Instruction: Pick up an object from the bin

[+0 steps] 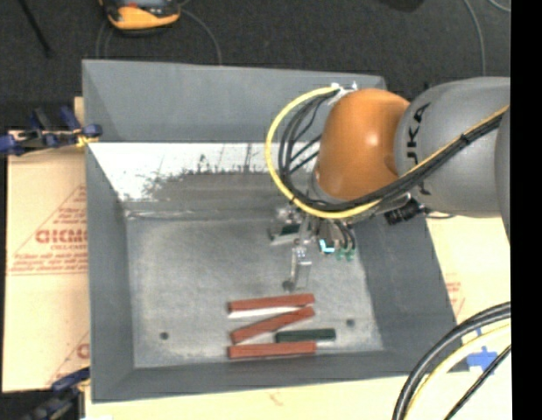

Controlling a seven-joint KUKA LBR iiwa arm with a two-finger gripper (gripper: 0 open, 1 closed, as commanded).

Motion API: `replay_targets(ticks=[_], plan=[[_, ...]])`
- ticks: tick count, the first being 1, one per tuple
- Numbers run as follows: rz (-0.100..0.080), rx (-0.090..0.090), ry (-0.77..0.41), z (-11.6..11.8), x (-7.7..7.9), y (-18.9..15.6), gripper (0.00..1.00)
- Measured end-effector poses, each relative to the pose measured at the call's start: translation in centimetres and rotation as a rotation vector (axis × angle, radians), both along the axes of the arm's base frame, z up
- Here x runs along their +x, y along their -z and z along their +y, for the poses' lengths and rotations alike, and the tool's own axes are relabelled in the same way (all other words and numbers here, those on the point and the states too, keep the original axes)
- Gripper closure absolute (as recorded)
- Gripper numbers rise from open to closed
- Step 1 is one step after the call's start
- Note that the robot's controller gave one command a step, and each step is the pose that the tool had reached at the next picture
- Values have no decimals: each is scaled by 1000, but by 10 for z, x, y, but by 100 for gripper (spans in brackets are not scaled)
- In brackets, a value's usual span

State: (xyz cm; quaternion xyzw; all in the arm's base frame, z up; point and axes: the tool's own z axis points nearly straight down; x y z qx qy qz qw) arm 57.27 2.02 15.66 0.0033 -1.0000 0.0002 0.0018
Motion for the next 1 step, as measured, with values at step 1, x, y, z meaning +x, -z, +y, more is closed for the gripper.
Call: replay_targets(ticks=[1], plan=[[-8, 0, 0, 0, 2, -4, 0]])
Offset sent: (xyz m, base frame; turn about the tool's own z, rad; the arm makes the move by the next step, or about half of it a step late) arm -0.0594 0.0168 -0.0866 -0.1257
